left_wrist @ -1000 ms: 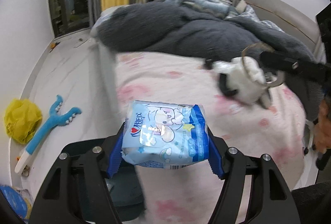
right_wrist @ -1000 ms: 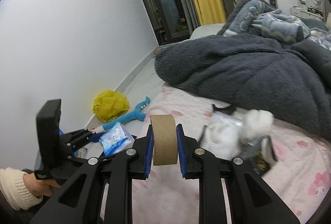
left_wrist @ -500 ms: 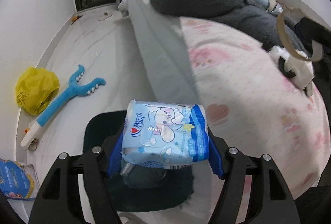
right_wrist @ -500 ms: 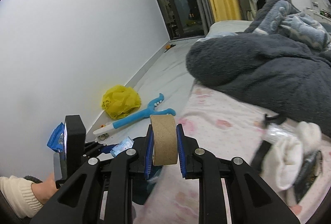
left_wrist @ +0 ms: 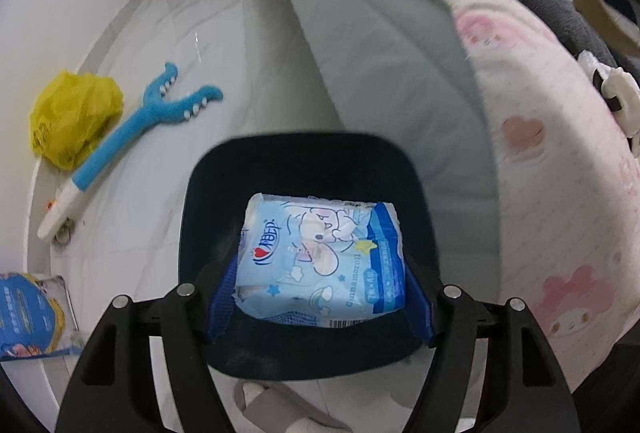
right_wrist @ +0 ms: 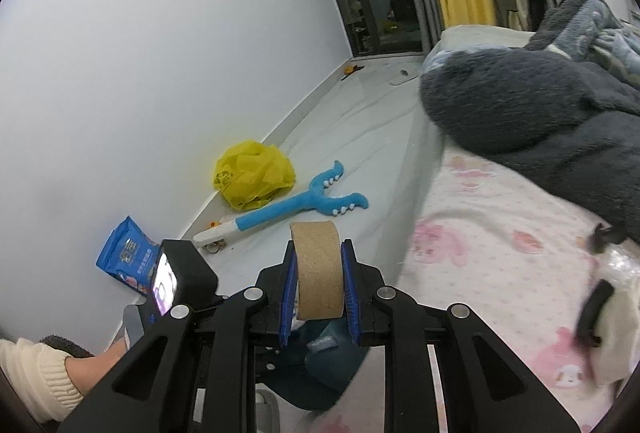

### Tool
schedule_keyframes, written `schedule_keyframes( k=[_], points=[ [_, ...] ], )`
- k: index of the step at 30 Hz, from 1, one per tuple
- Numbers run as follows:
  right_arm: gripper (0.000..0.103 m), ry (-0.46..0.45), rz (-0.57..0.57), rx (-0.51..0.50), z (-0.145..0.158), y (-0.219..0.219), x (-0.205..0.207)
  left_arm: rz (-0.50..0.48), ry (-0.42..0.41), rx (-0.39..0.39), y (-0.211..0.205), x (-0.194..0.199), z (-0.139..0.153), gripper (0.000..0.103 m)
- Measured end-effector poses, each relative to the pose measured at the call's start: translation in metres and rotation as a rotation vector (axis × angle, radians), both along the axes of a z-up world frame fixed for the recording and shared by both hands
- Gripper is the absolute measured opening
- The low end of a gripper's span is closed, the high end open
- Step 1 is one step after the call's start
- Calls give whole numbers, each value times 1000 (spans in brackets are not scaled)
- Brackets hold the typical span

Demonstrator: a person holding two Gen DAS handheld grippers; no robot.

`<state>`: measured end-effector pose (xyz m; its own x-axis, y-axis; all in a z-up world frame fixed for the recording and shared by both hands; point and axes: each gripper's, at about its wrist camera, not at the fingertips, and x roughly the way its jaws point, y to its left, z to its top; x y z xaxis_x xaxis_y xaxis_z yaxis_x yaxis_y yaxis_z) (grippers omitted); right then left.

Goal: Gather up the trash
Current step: 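Open both tools to drop the tissue pack and tape roll into the wastebasket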

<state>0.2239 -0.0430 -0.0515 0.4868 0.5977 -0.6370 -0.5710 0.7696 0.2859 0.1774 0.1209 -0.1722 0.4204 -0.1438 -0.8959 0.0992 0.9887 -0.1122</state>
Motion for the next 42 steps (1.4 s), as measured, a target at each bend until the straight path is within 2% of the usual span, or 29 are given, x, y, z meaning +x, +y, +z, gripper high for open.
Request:
schedule_keyframes(
  k=[4, 7, 10, 17, 24, 33, 42],
  points=[
    [21, 14, 13, -17, -10, 16, 1, -10, 68, -6, 7, -5, -16, 74],
    [21, 25, 21, -26, -15, 26, 4, 3, 119, -57, 14, -9, -28, 75],
    [21, 39, 31, -39, -21, 37, 5, -2, 155, -52, 18, -13, -37, 77],
    [21, 79, 42, -92, -43, 63, 8, 21, 153, -69, 39, -19, -32, 85],
    [21, 136, 40, -164, -73, 87, 12, 71, 74, -85, 67, -20, -9, 85],
    [21, 243, 35, -230, -121, 108, 19, 108, -82, -72, 90, -20, 32, 85],
    [21, 322, 39, -268, -155, 125, 20, 105, -202, -85, 98, -26, 66, 77]
  ],
)
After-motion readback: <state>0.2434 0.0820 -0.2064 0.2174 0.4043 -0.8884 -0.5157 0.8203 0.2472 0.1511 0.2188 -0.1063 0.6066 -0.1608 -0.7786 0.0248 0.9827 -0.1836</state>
